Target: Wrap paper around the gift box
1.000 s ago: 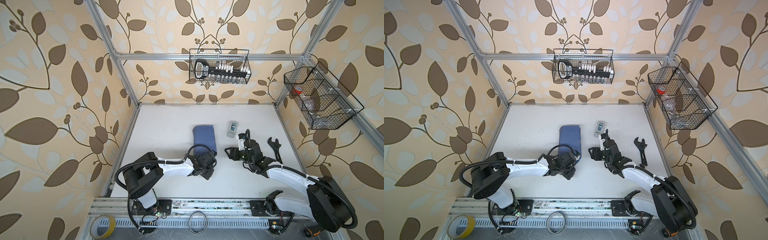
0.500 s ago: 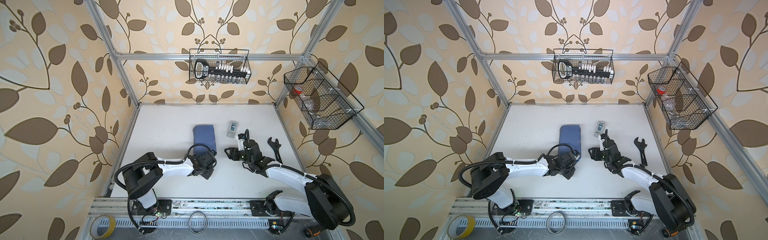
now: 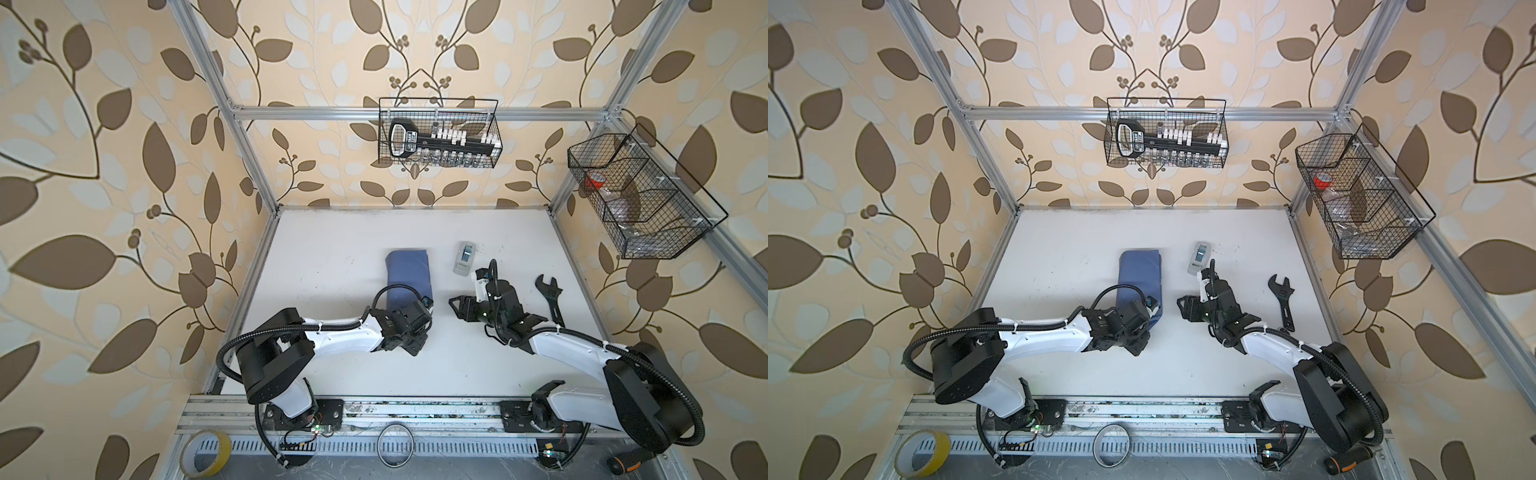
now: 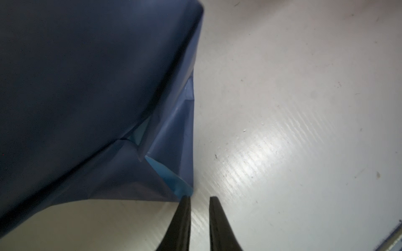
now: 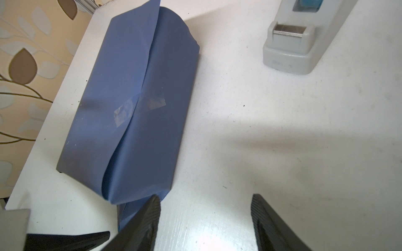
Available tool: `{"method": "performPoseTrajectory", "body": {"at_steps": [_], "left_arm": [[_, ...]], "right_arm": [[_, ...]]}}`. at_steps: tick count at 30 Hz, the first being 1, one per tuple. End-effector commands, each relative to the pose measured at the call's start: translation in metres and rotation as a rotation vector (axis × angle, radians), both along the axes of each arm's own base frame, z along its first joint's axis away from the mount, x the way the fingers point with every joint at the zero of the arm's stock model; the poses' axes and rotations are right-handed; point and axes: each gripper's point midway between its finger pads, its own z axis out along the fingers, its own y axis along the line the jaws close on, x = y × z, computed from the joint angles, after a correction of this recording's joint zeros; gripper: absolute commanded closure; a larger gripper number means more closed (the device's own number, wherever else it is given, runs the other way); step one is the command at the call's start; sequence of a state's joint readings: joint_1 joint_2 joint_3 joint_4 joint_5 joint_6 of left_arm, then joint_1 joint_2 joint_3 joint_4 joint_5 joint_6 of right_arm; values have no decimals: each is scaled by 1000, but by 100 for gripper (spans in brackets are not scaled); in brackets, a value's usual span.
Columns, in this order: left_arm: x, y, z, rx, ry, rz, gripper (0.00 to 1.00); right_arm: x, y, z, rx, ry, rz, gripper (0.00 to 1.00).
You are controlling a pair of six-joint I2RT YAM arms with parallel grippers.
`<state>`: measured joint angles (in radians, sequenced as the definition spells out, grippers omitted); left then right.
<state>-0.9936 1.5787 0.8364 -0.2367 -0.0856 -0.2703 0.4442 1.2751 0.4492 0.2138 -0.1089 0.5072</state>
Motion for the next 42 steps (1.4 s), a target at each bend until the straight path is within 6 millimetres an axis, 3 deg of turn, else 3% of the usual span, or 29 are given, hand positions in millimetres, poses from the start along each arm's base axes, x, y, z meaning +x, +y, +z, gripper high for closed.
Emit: {"method": "performPoseTrajectory", "body": {"at_steps": [1,6,23,32,36,42], "left_arm": [[14,-4,4,20,-32,12,81],[15,-9,-5,29,-20,-1,81],[24,1,-19,79,-53,45,86],[27,0,-15,48,-56,56,96],[26,-2,-10,-2,-33,62,100],[26,-6,0,-106,31,70,100]], "right_arm": [[-4,-2,-9,-11,11,12,32],[-4,-3,-9,-11,9,10,32],[-9,-2,-5,12,12,14,32],[-33,3,-15,77,61,37,33],[-46,15,-18,72,71,80,35],[-62,51,-16,148,34,163,46]]}}
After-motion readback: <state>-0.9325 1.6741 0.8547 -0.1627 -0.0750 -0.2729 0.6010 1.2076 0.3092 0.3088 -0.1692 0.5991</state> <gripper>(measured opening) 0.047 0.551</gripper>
